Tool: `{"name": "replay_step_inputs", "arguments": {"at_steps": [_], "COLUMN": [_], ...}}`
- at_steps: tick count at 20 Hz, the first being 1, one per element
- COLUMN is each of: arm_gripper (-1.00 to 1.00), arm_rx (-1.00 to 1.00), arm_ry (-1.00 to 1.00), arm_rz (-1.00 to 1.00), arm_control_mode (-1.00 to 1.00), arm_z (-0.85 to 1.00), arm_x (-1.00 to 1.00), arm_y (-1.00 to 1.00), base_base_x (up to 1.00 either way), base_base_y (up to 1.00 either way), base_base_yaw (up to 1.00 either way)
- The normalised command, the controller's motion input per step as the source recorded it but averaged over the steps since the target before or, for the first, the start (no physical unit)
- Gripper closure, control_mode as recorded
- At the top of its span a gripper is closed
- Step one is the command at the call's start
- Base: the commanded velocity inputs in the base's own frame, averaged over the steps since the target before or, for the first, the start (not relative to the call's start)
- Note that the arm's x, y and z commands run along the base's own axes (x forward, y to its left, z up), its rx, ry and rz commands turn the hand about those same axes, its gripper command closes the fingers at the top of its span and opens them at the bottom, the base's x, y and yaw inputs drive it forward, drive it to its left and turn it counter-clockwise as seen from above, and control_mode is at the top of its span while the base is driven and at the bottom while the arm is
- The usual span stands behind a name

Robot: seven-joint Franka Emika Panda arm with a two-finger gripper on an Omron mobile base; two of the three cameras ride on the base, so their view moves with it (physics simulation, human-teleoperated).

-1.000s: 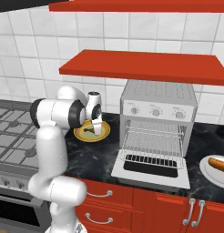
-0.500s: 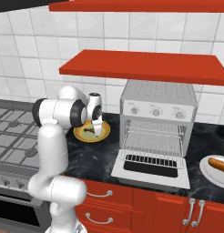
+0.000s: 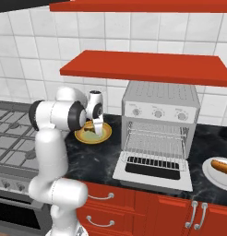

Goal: Open the toaster oven door. Place the hotdog bun on the top rack in the toaster oven and place the chicken drumstick on the bottom rack.

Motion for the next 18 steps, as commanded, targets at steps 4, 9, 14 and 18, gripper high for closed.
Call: {"name": "replay_step_inputs", "arguments": {"at_steps": [4, 9, 14, 18], "arm_gripper": [1.00, 1.00, 1.00, 1.00], "arm_rx": [0.03, 0.07, 0.05, 0.03], "arm_ry": [0.00, 0.00, 0.00, -0.01], "arm_rz": [0.01, 0.11, 0.22, 0.25], "arm_control_mode": [-1.00, -1.00, -1.00, -1.00], "arm_z": [0.79, 0.64, 0.49, 0.40], "arm_x": [-0.76, -0.98, -0.82, -0.86], "arm_y": [-0.04, -0.30, -0.59, -0.56], "base_base_x": [0.00, 0.00, 0.00, 0.00], "base_base_y": [0.00, 0.00, 0.00, 0.00], "base_base_yaw": [0.00, 0.00, 0.00, 0.00]}}
